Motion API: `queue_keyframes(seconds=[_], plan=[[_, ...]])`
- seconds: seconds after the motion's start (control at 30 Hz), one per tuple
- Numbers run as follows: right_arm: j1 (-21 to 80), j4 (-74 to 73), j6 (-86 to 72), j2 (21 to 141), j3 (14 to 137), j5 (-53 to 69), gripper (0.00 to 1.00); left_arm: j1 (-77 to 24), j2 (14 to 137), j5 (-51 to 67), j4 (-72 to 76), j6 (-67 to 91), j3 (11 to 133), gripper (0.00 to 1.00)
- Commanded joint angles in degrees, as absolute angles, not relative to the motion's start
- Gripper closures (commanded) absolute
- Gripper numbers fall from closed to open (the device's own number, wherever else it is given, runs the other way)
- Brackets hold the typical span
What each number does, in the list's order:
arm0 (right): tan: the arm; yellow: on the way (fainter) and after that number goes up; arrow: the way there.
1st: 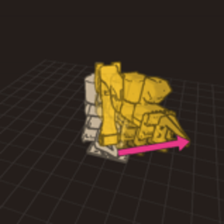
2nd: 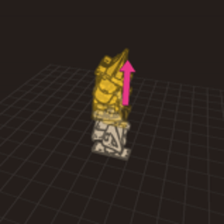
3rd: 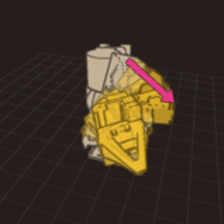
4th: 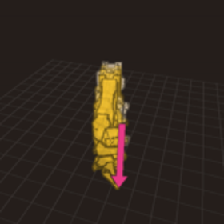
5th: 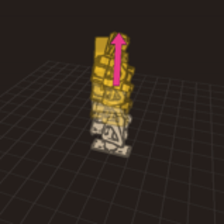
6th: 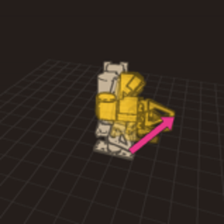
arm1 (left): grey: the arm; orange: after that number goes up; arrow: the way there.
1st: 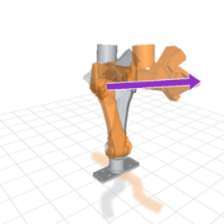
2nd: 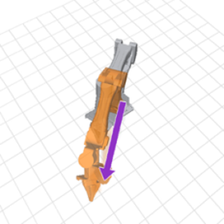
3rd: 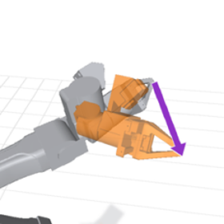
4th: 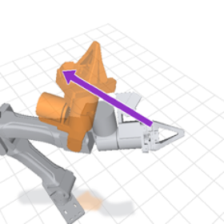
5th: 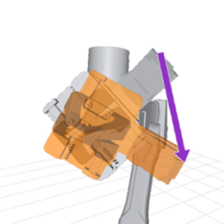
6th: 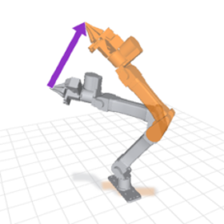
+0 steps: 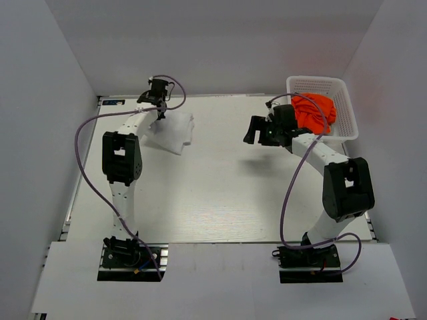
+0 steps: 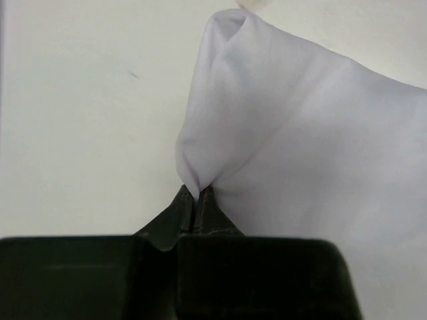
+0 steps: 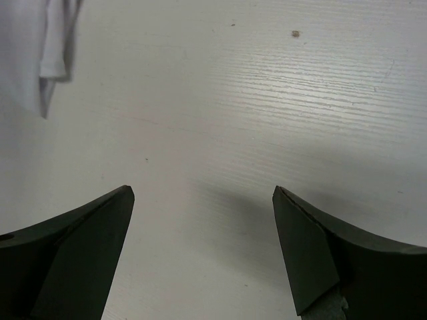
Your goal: Fold and stack the t-shirts
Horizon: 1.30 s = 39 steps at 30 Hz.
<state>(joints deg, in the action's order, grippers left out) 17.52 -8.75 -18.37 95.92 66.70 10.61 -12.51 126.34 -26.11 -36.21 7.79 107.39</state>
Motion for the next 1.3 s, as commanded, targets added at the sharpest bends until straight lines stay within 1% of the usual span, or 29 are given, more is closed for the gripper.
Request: queue_keyframes(seconds=[0.0,0.13,0.33,0.43,0.57,0.8,0.87,0.93,0.97,1.03,1.07,1.1,1.17,1.2,1.23,1.27], plan=[[17.2,-5.4,-17.2,97.1,69.3,11.2,0.10,-9.3,129.3,-34.3,-33.6,0.2,113.4,1.00],[16.8,-4.8,-17.0,99.7,72.2,11.4,0.10,-4.1,133.7,-35.4,-33.0,-4.2,118.5,1.00],[16.4,-4.2,-16.9,103.3,76.9,15.3,0.10,1.7,139.7,-33.2,-24.7,-10.4,125.4,1.00],[16.1,-4.7,-17.3,104.5,79.2,16.3,0.10,3.1,143.6,-33.2,-21.1,-15.8,128.8,1.00],[15.7,-4.9,-17.6,105.6,80.1,16.4,0.10,4.2,145.8,-32.7,-20.0,-20.6,131.1,1.00],[15.8,-6.1,-17.5,107.3,82.2,19.2,0.10,6.0,147.6,-30.7,-15.8,-22.3,132.3,1.00],[15.8,-6.8,-17.3,107.3,82.3,19.9,0.10,6.5,148.2,-33.2,-15.2,-22.3,132.8,0.83],[15.9,-6.6,-17.5,106.9,82.0,20.0,0.10,6.5,148.2,-35.6,-14.0,-22.3,133.3,0.49],[15.7,-6.2,-17.6,106.8,81.3,20.1,0.10,6.5,147.4,-35.6,-14.0,-21.8,133.3,0.36],[15.9,-5.4,-18.0,105.8,80.8,20.8,0.10,6.5,146.3,-36.6,-14.8,-20.8,133.9,0.27],[15.8,-4.4,-18.0,105.5,79.5,21.4,0.10,6.5,144.5,-37.5,-15.4,-20.8,133.9,0.06],[15.8,-3.9,-18.5,104.6,78.9,21.6,0.10,6.5,143.4,-38.5,-15.4,-19.5,133.3,0.00],[16.0,-1.9,-18.9,102.5,77.2,22.2,0.10,6.5,140.9,-41.0,-18.4,-17.4,132.0,0.00],[15.9,-1.3,-19.4,102.0,75.9,22.1,0.10,6.5,137.8,-41.0,-20.1,-13.1,131.5,0.00],[15.9,-0.7,-19.8,100.3,74.6,22.2,0.10,6.5,136.0,-41.0,-26.0,-9.5,131.5,0.00],[16.0,-0.8,-19.9,99.7,74.1,22.3,0.10,6.5,134.0,-38.5,-29.5,-6.0,130.9,0.00]])
